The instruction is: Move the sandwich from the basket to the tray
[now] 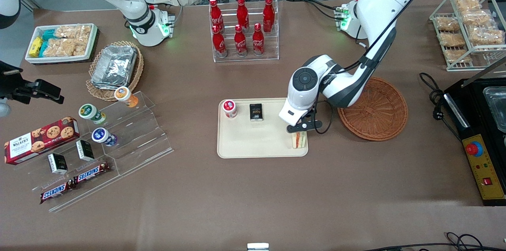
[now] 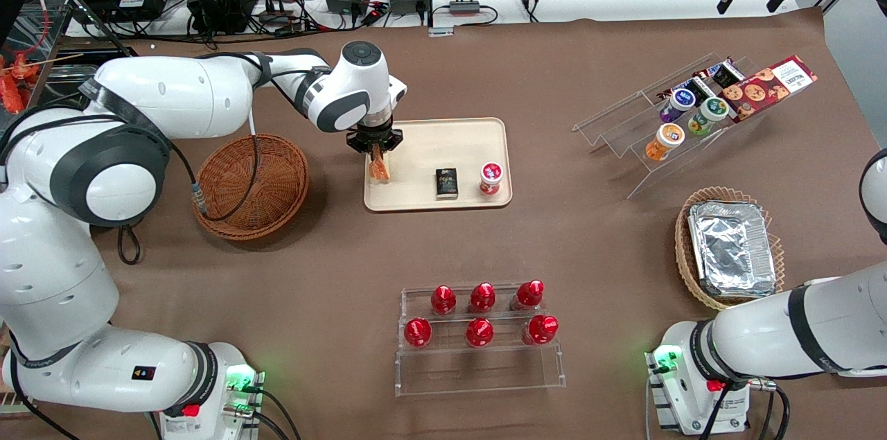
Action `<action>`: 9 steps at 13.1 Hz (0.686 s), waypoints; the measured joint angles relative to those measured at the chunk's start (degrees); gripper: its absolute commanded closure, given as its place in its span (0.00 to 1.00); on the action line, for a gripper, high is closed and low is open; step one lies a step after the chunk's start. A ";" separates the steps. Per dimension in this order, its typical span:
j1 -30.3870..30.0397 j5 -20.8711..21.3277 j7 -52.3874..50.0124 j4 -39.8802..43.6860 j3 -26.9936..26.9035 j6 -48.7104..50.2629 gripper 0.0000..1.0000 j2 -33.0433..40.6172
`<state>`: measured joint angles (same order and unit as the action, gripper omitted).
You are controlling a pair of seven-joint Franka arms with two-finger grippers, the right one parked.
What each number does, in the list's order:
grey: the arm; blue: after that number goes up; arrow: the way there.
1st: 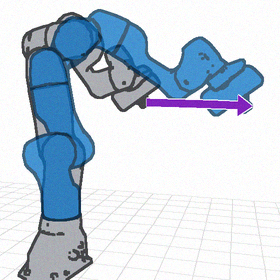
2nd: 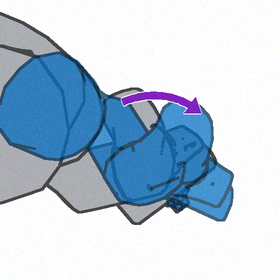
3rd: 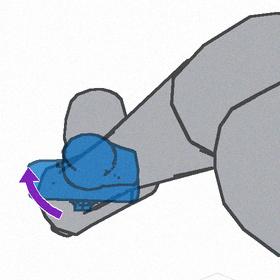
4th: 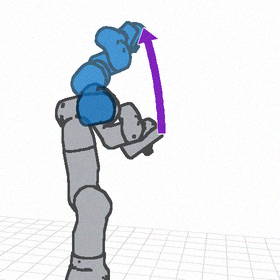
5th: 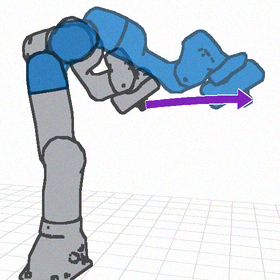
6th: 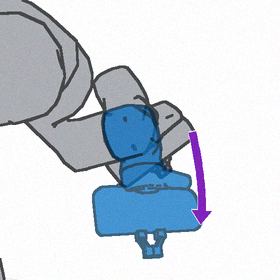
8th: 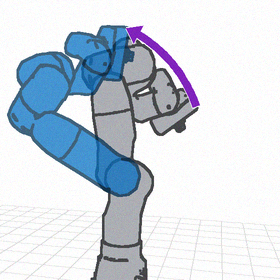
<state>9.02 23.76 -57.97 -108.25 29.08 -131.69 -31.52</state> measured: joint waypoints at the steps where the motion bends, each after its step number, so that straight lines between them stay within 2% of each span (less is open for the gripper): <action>1: 0.05 0.57 0.00 0.01 0.01 -0.01 0.86 -0.37; 2: 0.29 0.98 0.00 0.05 0.02 -0.05 0.47 -0.64; 3: 0.61 1.10 0.00 0.09 0.02 -0.05 0.01 -0.81; 9: 1.12 1.30 0.00 0.32 0.00 -0.05 0.00 -1.13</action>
<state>10.14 25.06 -57.98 -107.93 29.09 -131.74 -32.65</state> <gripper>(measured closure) 0.313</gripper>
